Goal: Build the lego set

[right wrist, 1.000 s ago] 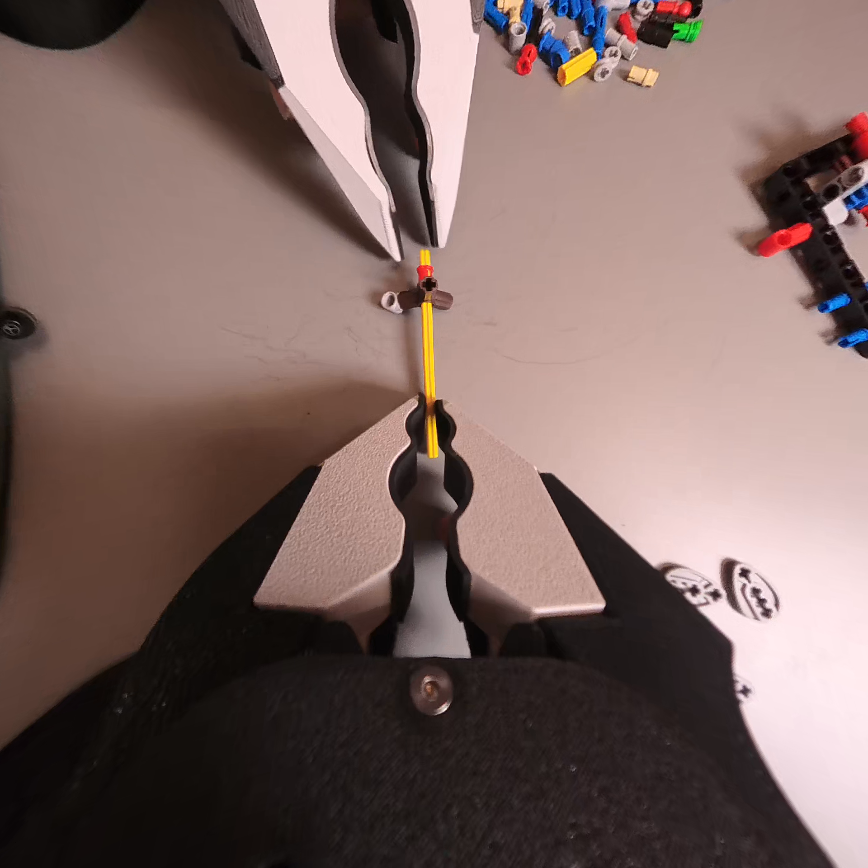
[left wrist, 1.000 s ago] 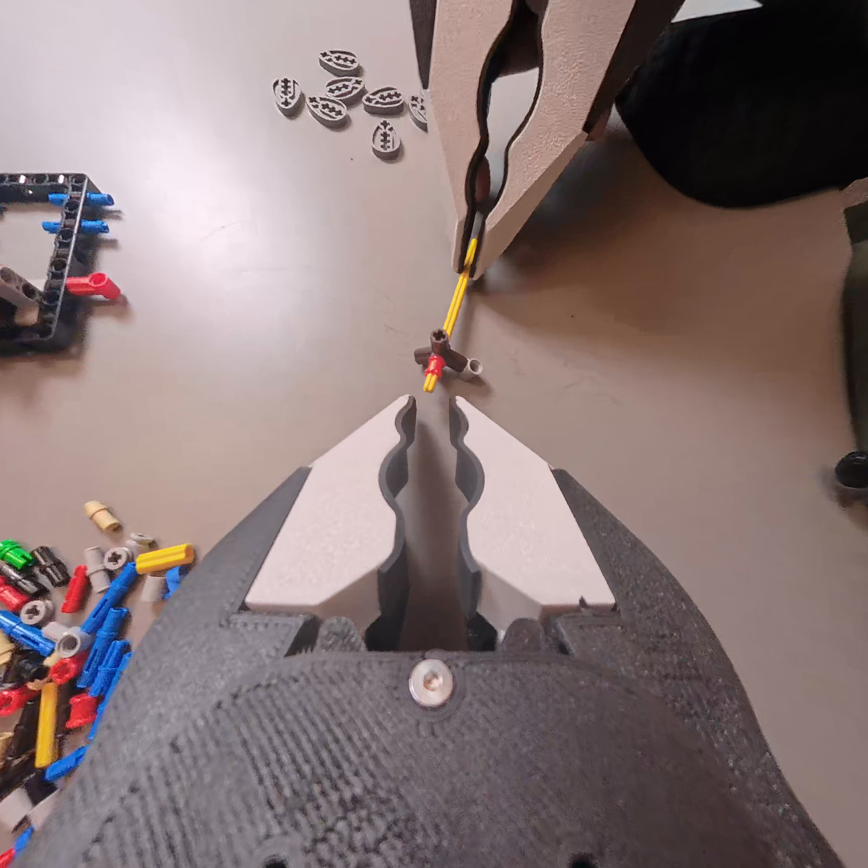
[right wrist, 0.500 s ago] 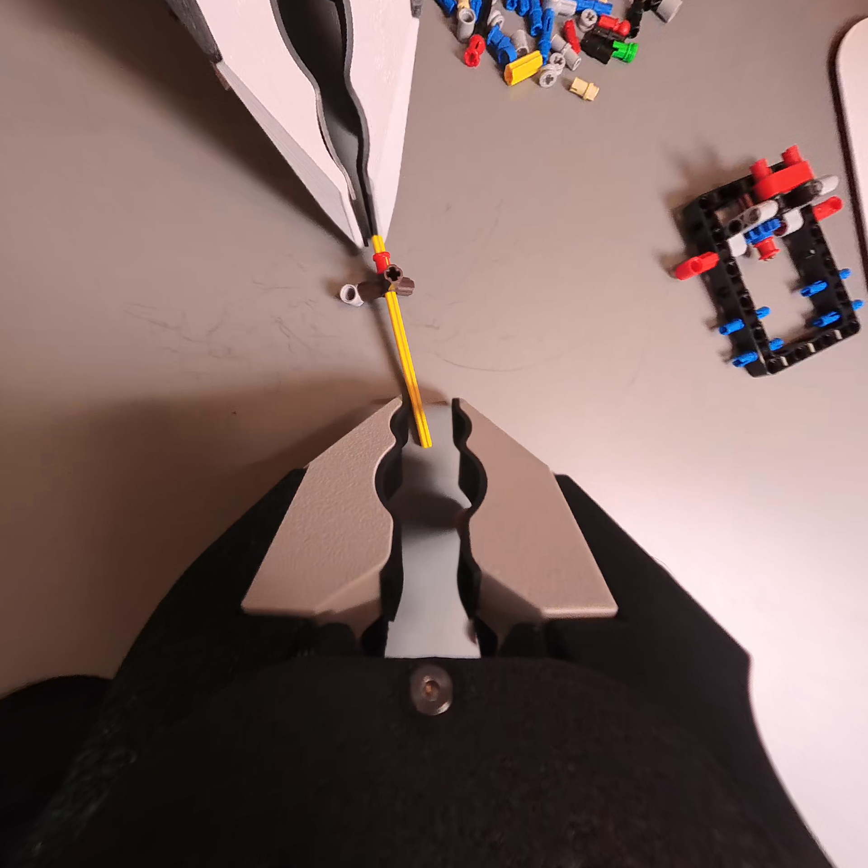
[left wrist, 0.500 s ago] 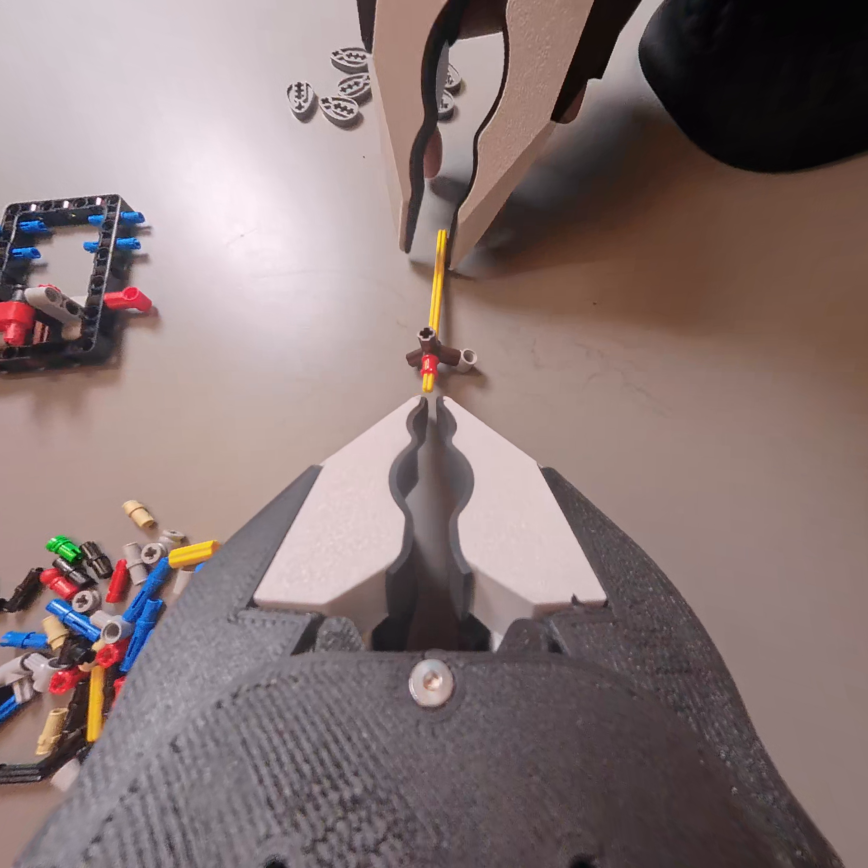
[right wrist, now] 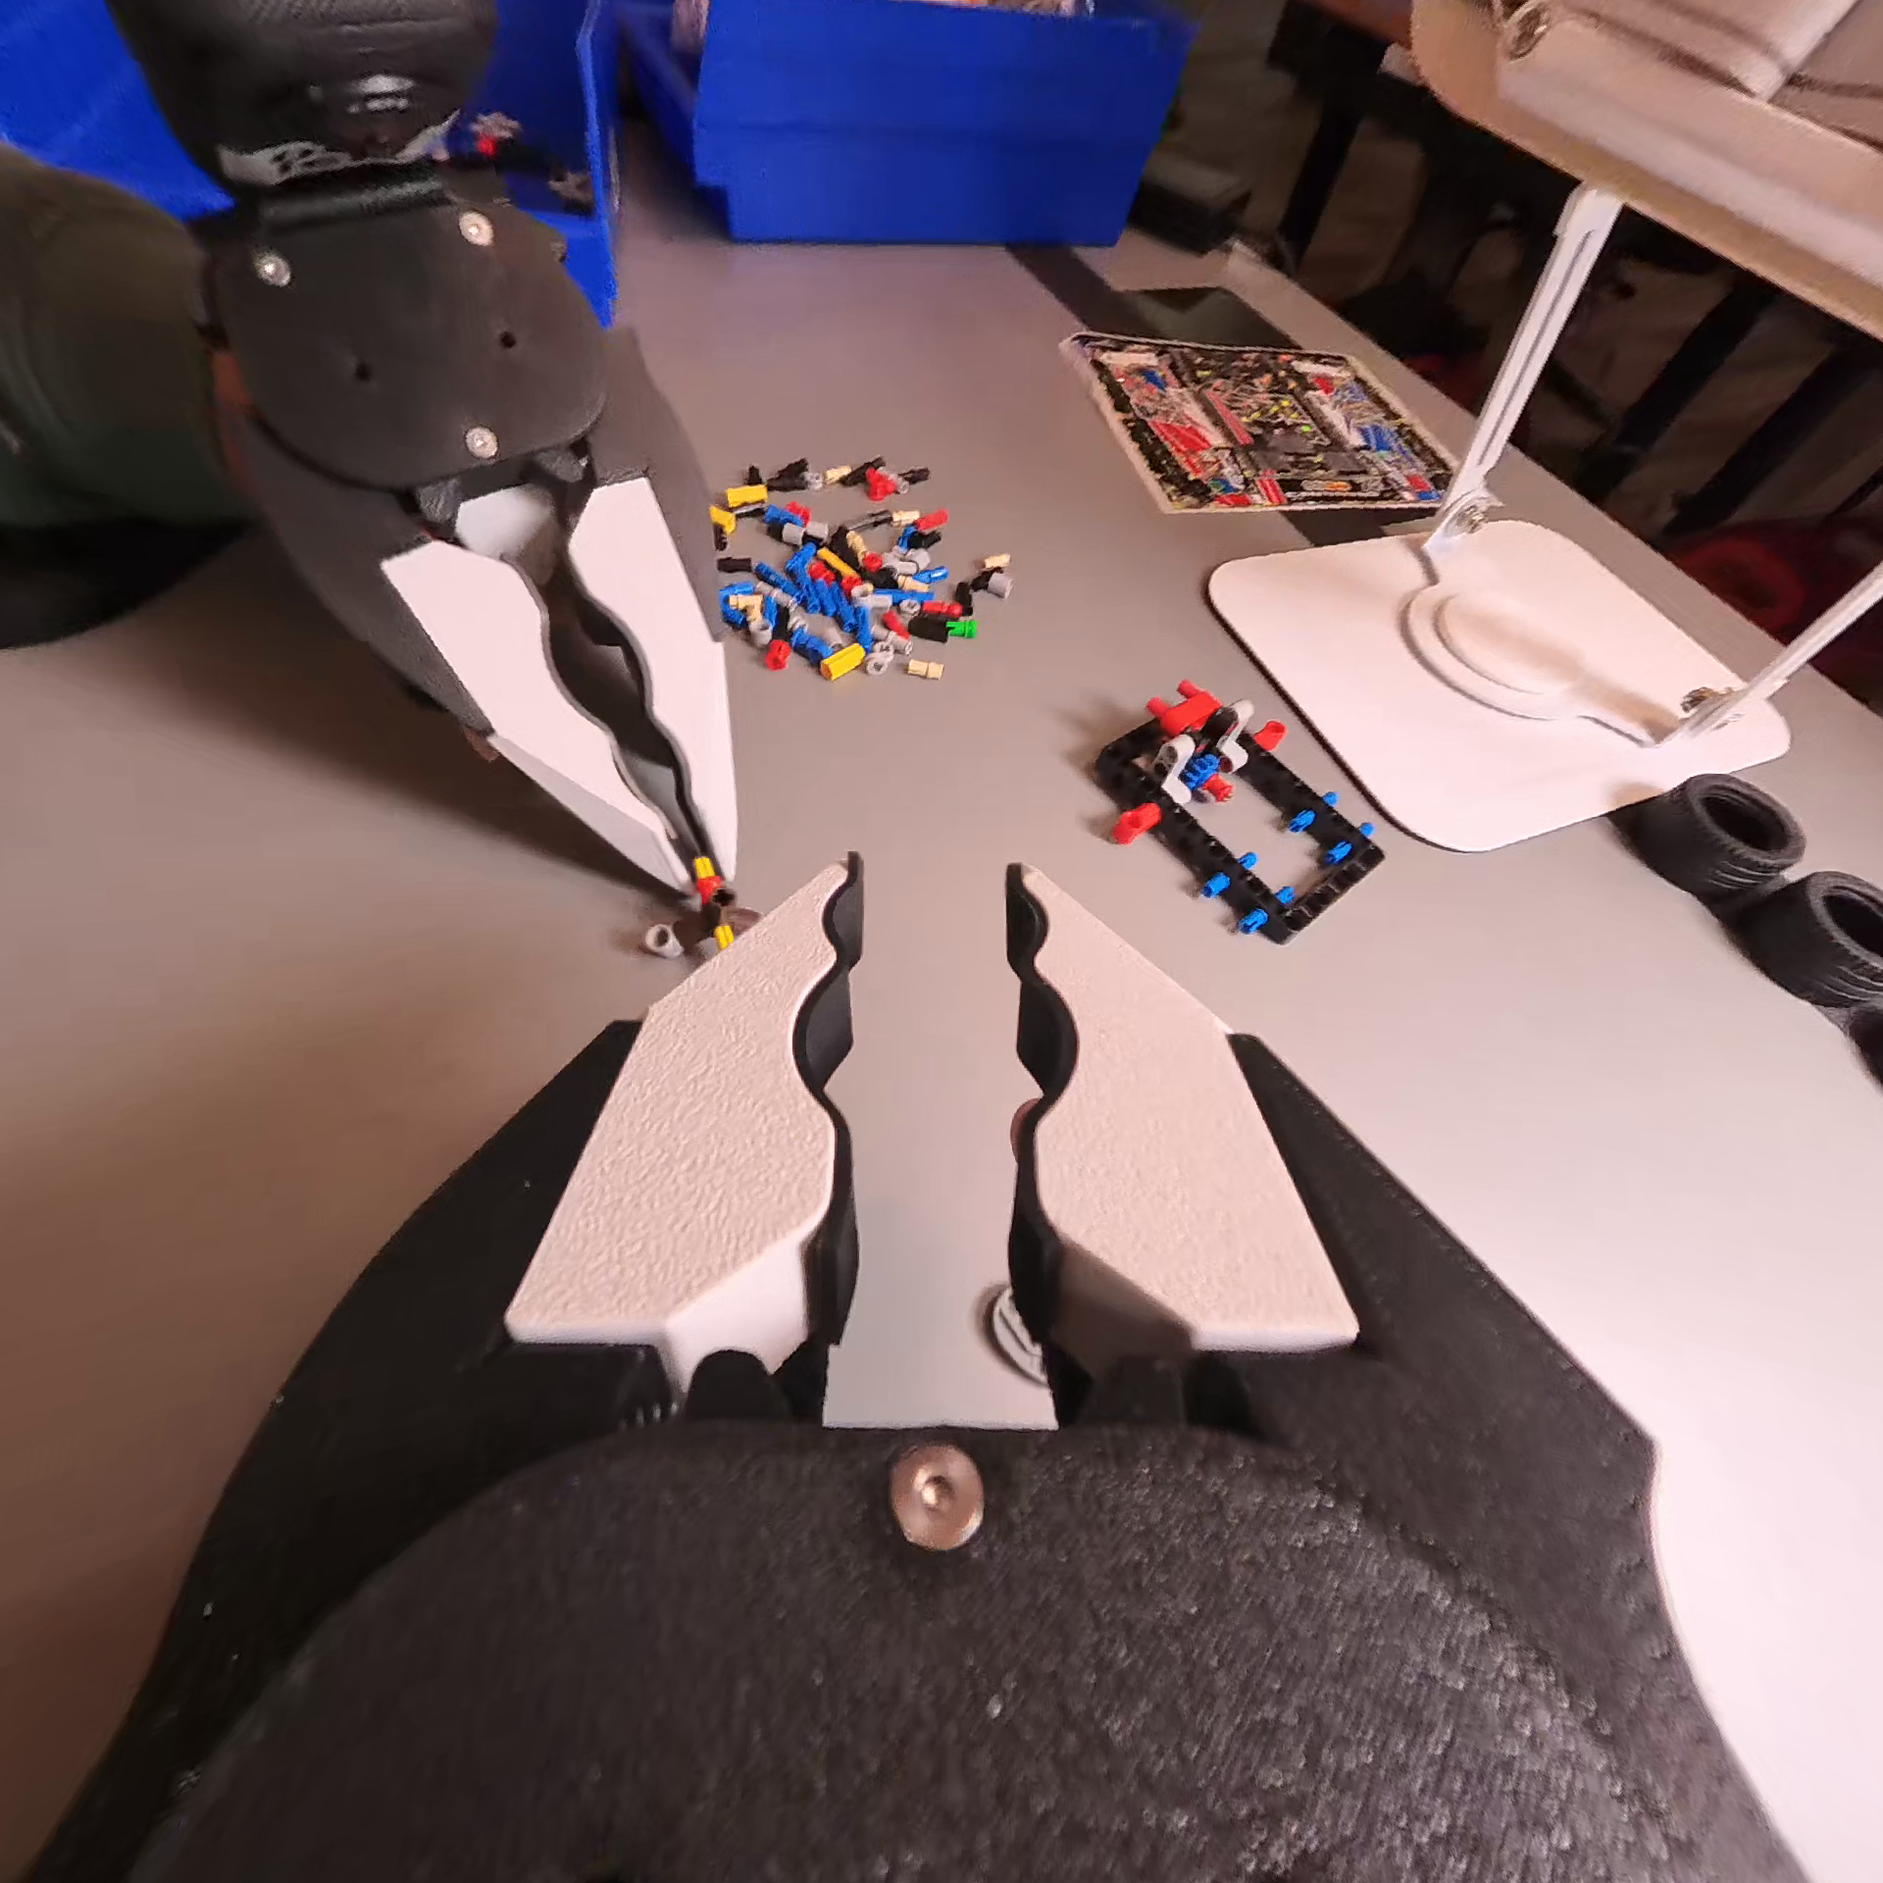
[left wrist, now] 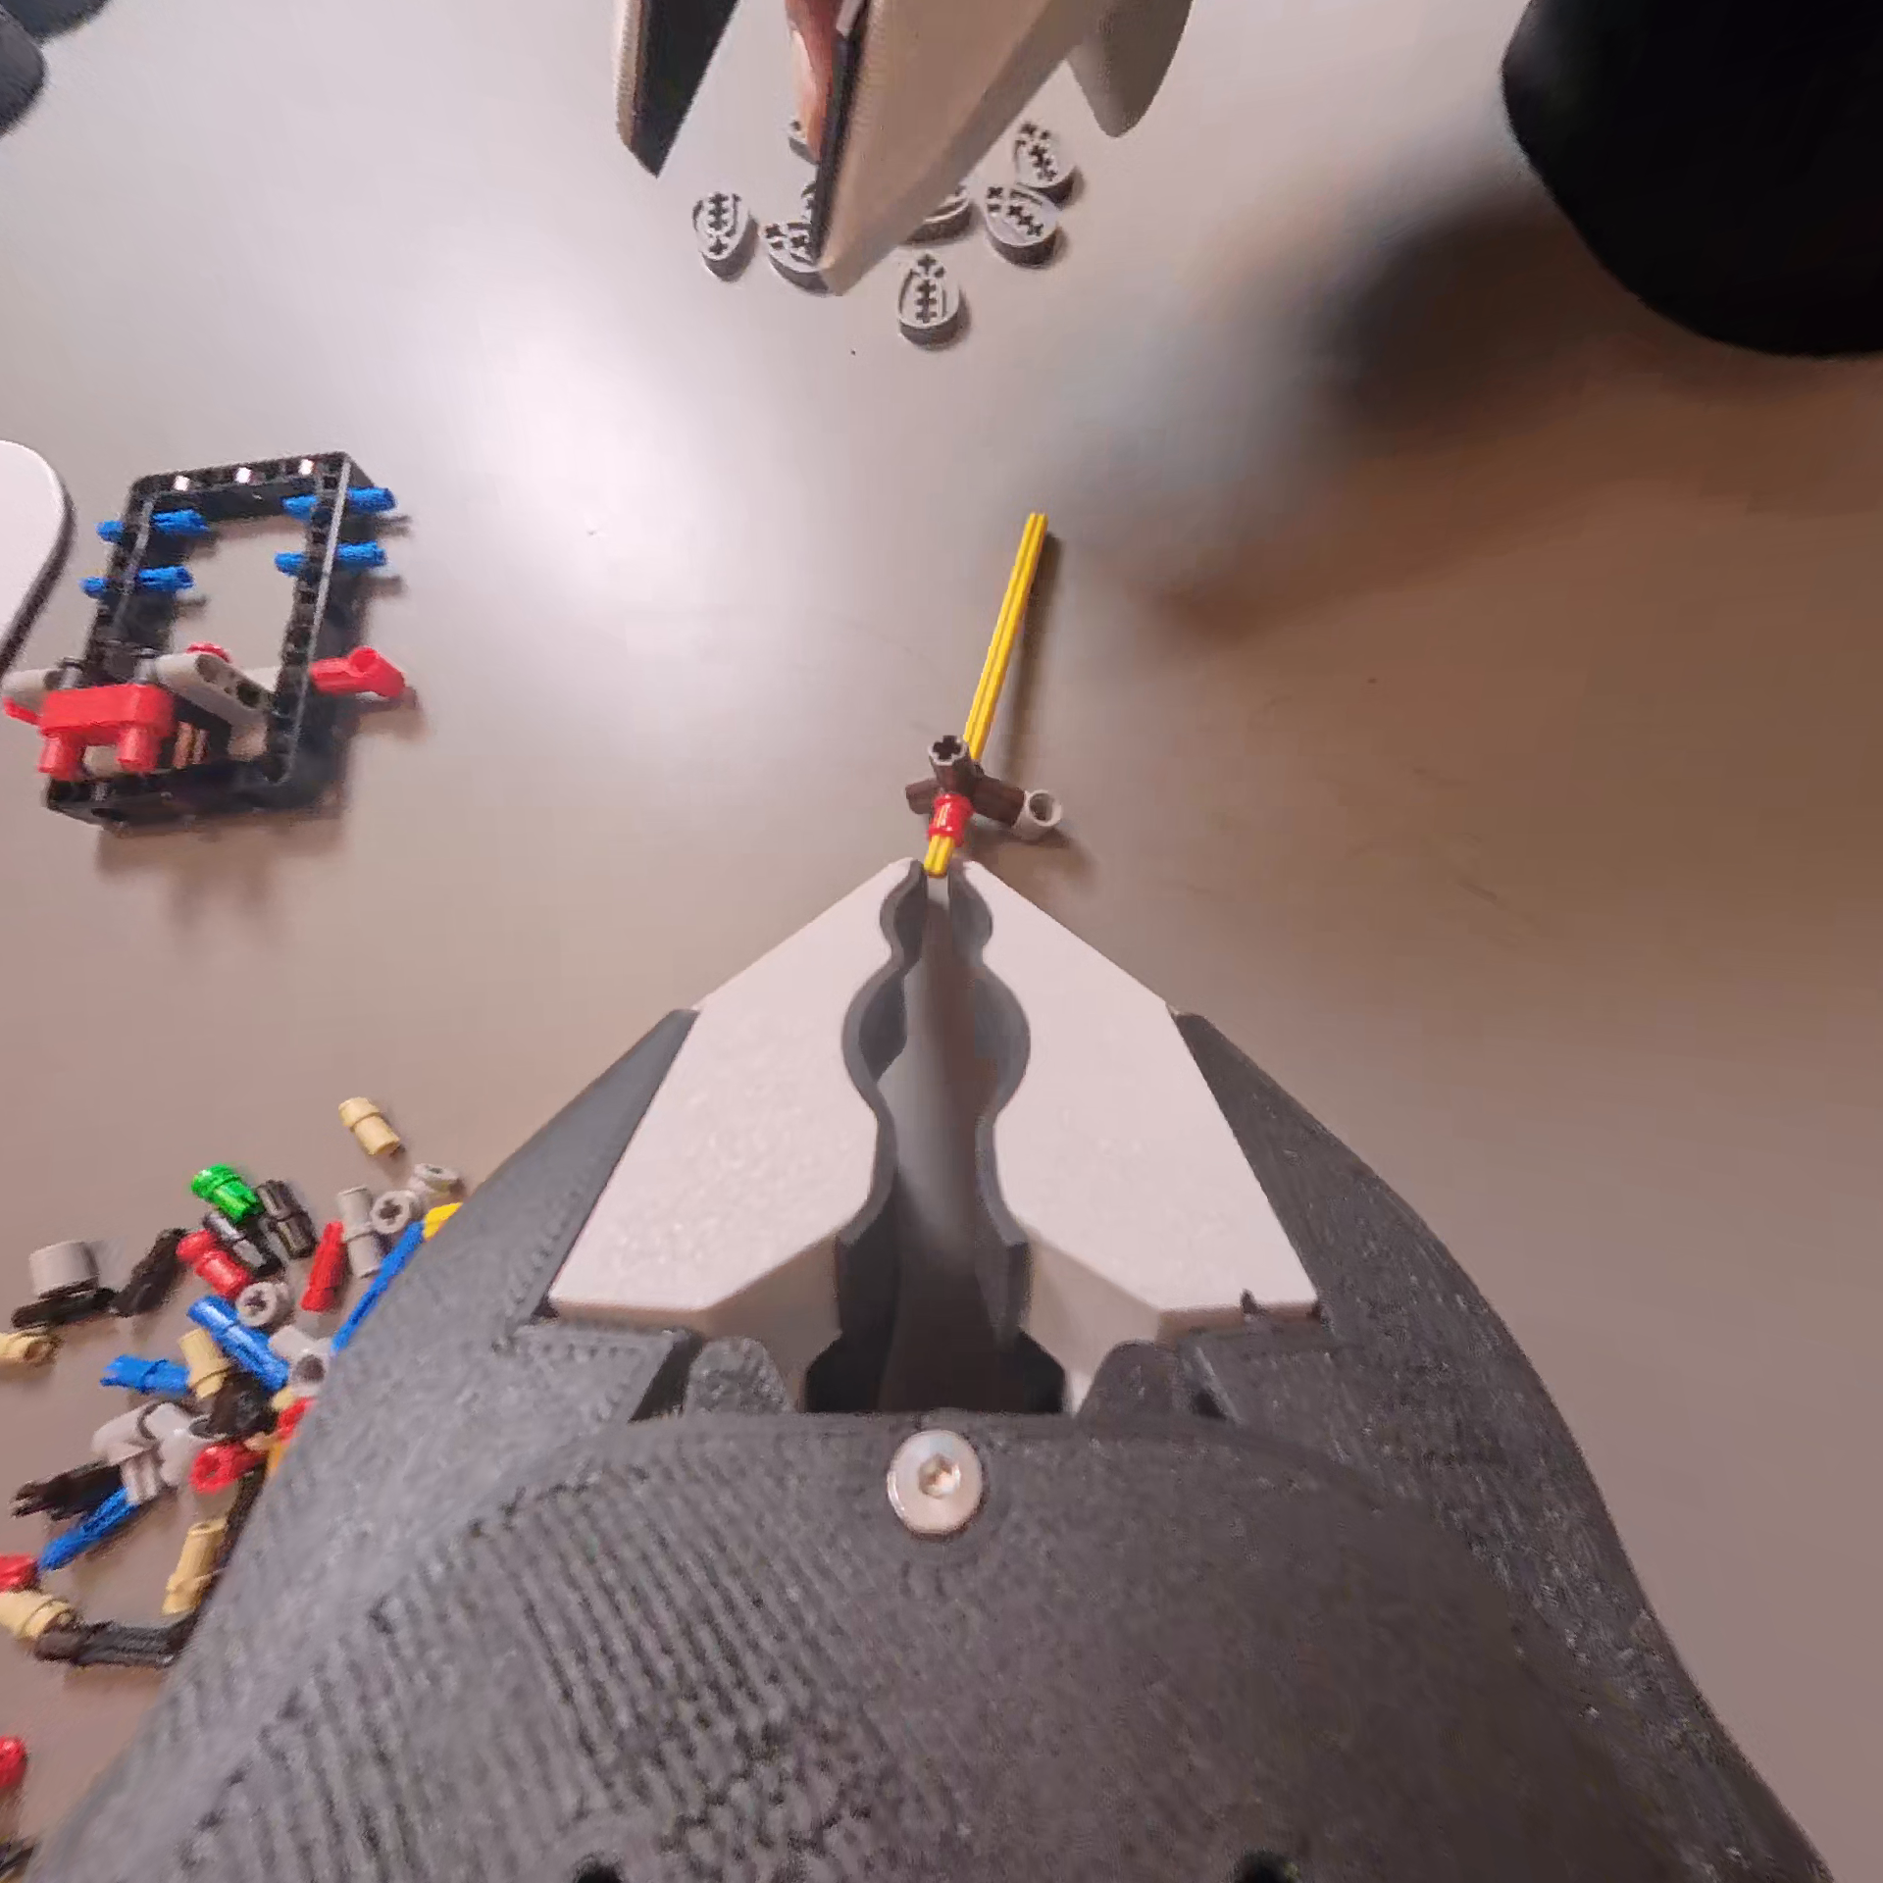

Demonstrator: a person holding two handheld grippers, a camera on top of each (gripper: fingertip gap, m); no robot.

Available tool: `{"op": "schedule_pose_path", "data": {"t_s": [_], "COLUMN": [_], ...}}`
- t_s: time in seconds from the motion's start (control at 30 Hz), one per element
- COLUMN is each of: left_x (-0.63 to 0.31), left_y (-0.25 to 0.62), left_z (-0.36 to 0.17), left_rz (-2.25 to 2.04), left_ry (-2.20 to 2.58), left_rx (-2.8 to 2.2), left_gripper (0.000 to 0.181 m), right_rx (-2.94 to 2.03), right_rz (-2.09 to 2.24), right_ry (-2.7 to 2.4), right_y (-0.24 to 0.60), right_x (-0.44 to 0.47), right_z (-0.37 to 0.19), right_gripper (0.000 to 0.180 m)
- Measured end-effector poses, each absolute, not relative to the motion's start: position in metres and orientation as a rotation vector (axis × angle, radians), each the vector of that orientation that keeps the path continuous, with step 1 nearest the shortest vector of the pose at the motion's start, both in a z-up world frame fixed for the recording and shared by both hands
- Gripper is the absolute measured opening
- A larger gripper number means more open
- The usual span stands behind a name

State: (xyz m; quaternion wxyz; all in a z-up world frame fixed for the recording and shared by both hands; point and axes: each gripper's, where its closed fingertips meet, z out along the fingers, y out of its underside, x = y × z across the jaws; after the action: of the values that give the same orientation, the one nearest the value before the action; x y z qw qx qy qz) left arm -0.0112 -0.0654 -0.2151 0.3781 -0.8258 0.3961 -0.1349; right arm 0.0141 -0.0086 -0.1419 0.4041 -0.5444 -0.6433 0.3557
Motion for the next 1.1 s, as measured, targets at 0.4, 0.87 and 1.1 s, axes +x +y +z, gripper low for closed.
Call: {"op": "schedule_pose_path", "data": {"t_s": [0.4,0.87,1.1], "left_x": [-0.029,-0.076,-0.12], "left_y": [-0.058,-0.031,-0.037], "left_z": [-0.216,-0.106,-0.066], "left_rz": [-0.29,-0.402,-0.256], "left_ry": [0.96,0.38,0.215], "left_rx": [-2.134,-1.661,-1.476], "left_gripper": [0.002,0.059,0.076], "right_rx": [-1.415,-1.439,-1.39], "right_rz": [0.959,1.048,0.976], "right_ry": [-1.406,-1.039,-1.005], "right_y": [0.014,0.06,0.07], "right_x": [0.016,0.03,0.029], "right_z": [-0.127,-0.1,-0.093], "right_gripper": [0.02,0.019,0.051]}}
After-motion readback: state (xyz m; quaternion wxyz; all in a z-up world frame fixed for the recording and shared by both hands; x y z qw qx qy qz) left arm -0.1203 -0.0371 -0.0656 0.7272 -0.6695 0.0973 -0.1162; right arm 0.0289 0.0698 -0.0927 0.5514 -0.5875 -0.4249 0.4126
